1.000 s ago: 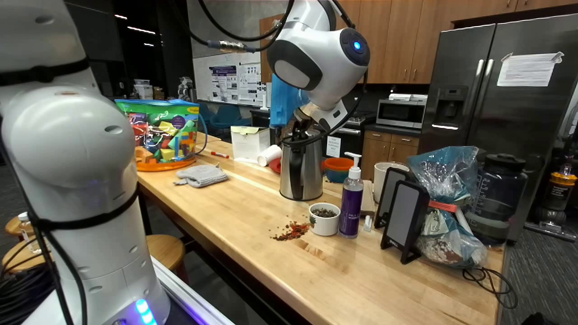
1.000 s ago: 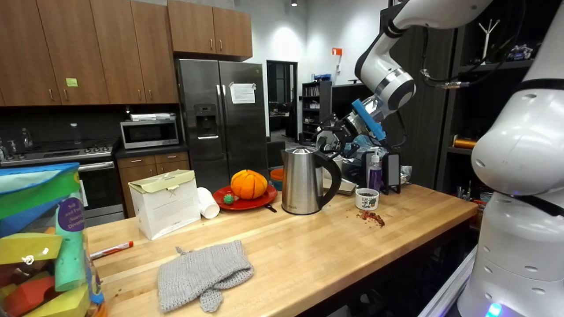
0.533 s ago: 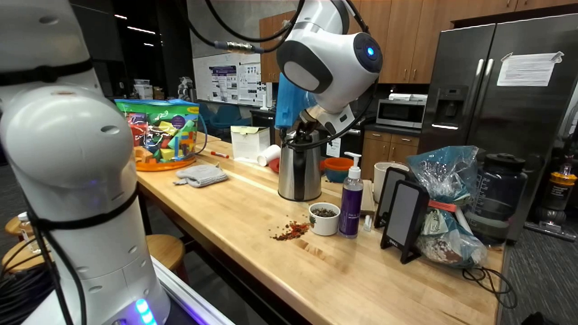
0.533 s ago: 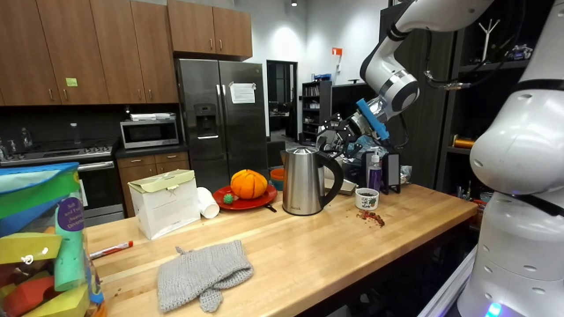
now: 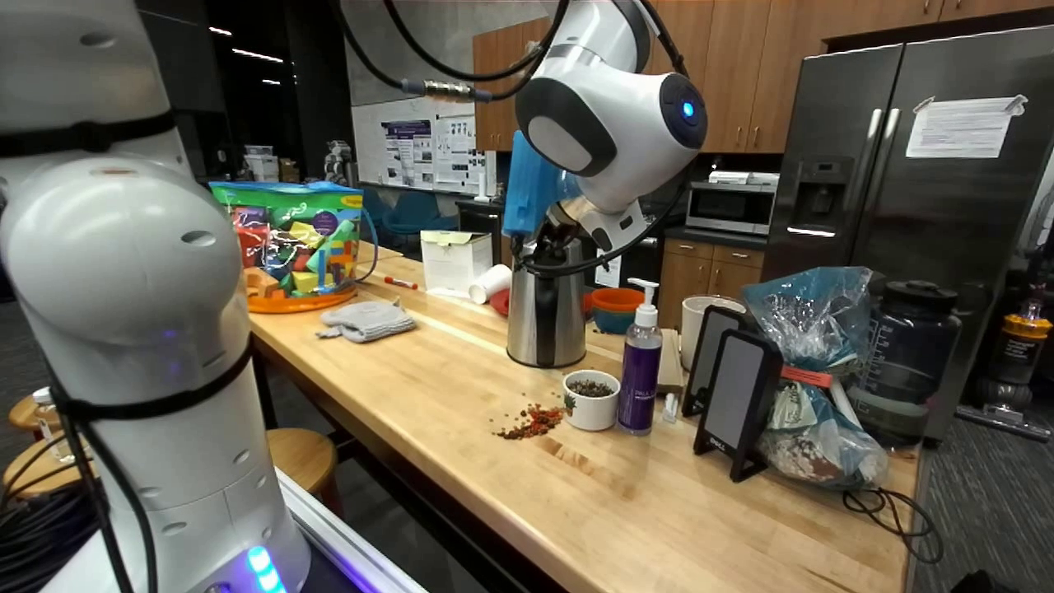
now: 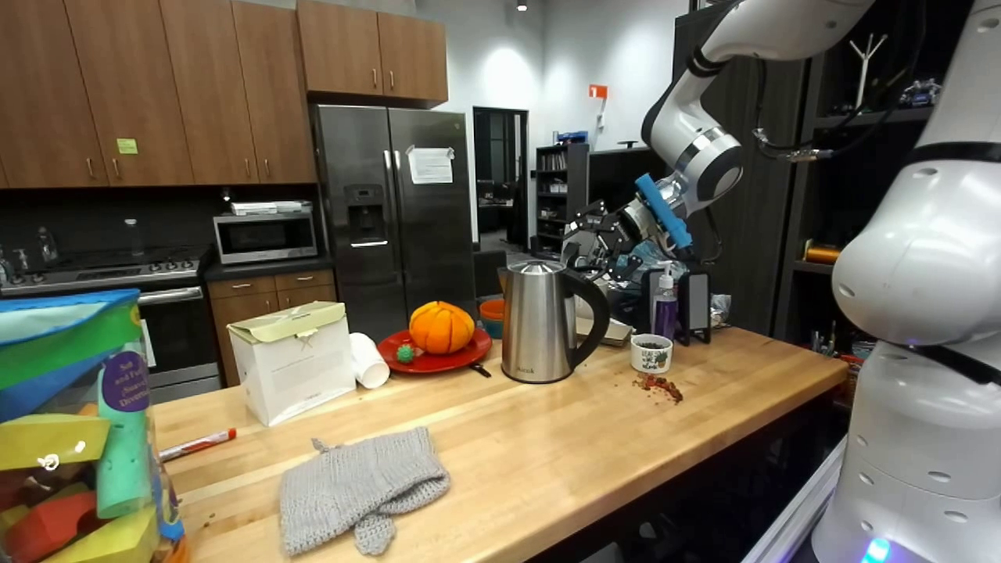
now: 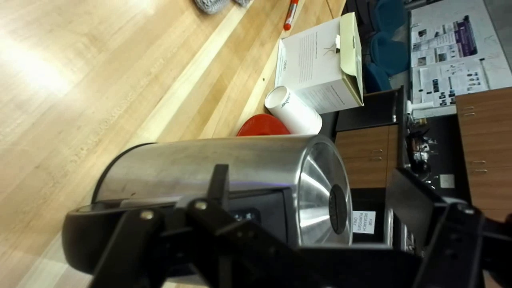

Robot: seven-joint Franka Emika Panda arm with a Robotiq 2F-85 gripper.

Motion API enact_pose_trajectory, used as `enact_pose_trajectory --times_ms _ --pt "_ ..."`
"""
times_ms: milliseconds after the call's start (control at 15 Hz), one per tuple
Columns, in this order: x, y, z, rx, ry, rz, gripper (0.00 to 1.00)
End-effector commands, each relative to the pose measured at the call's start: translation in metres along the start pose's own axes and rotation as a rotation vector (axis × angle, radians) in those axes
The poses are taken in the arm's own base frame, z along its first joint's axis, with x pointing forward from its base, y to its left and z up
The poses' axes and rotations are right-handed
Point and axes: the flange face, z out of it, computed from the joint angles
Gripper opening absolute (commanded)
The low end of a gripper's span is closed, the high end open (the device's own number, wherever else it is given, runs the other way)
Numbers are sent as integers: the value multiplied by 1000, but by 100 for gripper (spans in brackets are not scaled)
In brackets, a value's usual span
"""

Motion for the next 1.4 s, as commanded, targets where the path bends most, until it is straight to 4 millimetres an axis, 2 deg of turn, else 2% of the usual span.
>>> enact_pose_trajectory --times_ms 0,267,533,733,1067,1333 --pt "-14 -8 -14 19 -7 -38 100" --pt "-26 -18 -30 41 33 -104 100" --pt "-37 -29 -57 76 92 -191 100" --pt "-47 -33 -78 101 128 -336 100" --pt "-61 -27 -94 146 207 -605 100" --pt "-73 -7 -90 184 256 -816 100"
